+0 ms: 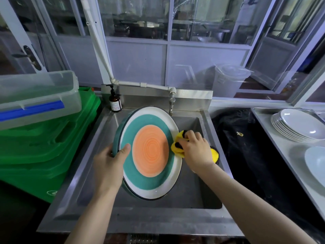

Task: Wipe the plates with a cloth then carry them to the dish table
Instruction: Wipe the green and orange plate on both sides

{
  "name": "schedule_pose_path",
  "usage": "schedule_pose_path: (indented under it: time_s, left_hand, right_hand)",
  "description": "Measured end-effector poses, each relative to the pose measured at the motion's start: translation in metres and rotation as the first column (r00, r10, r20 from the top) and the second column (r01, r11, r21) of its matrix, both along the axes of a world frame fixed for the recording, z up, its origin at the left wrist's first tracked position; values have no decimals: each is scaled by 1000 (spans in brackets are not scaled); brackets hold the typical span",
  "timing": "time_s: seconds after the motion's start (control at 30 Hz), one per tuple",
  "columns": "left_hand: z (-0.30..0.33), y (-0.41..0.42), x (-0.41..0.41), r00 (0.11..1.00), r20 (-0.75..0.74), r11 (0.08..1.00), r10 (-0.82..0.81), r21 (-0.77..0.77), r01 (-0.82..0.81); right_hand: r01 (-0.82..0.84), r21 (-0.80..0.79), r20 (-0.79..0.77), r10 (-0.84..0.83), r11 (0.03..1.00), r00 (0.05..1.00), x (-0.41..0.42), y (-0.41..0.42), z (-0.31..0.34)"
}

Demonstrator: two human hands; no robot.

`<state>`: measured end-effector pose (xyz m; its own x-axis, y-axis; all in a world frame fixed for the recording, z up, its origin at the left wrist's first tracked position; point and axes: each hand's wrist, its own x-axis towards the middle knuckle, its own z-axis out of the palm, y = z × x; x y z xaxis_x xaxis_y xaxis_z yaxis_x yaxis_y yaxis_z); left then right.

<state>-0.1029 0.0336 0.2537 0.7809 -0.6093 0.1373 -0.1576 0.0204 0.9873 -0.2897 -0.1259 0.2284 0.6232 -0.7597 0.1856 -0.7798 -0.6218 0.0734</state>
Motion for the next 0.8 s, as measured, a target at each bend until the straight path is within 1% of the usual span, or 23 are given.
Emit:
schedule_pose_path:
  time_s: [0.07,0.1,0.2,0.23,0.3,0.33,0.37,0.4,0.47,0.53,0.6,0.63,0.67,0.7,0.73,0.77,0.8]
  left_hand:
    - [4,1,0,1000,19,1000,-9,17,9]
    - [6,2,-2,999,40,999,-14,32,13]
    - [12,1,-10,991,128,997,-44,64,36]
    - [14,0,-13,987,153,996,-53,73,43]
    - [17,-2,-16,984,164,995,-63,83,50]
    - [17,-2,-17,986,151,995,-64,85,51]
    - [17,-3,-17,989,132,995,-62,86,51]
    - [16,-3,-17,992,114,995,-59,89,49]
    - [13,-3,-16,997,68,994,-43,102,36]
    - [9,-4,-16,999,29,994,-18,110,15]
    - [5,-5,-15,1000,23,992,-8,127,5]
    - [5,-5,-15,1000,25,990,-11,141,7]
    - [4,-5,-15,999,27,988,-17,154,13]
    - [3,-6,-15,999,28,987,-19,162,14]
    - [2,-6,-14,1000,26,986,-14,167,10]
    - [1,-6,-13,1000,23,985,-5,173,1]
    - [-1,-6,-12,1000,25,983,4,185,-9]
  right_hand:
    - [50,109,177,-69,993,982,1,-1,4]
    - [38,164,272,-82,986,959,4,2,5]
    - [-20,263,452,-105,965,886,14,12,6]
    - [-28,325,528,-157,945,835,17,14,8]
    - [-61,447,657,-282,893,699,21,12,13]
    - [-72,454,695,-303,888,652,23,10,15]
    - [-69,443,707,-302,894,639,23,6,17]
    - [-50,420,702,-290,906,651,24,3,19]
    - [5,411,648,-296,912,702,25,-2,21]
    - [35,472,595,-347,881,725,24,-7,22]
    - [53,554,544,-409,831,733,21,-9,22]
    - [62,603,507,-442,796,741,19,-9,23]
    - [47,671,484,-485,740,728,17,-10,26]
    - [3,765,474,-567,644,674,15,-10,30]
    - [-80,857,455,-674,509,582,12,-12,35]
    - [-181,909,414,-768,375,489,9,-13,42]
    - [-283,917,380,-827,280,414,5,-14,49]
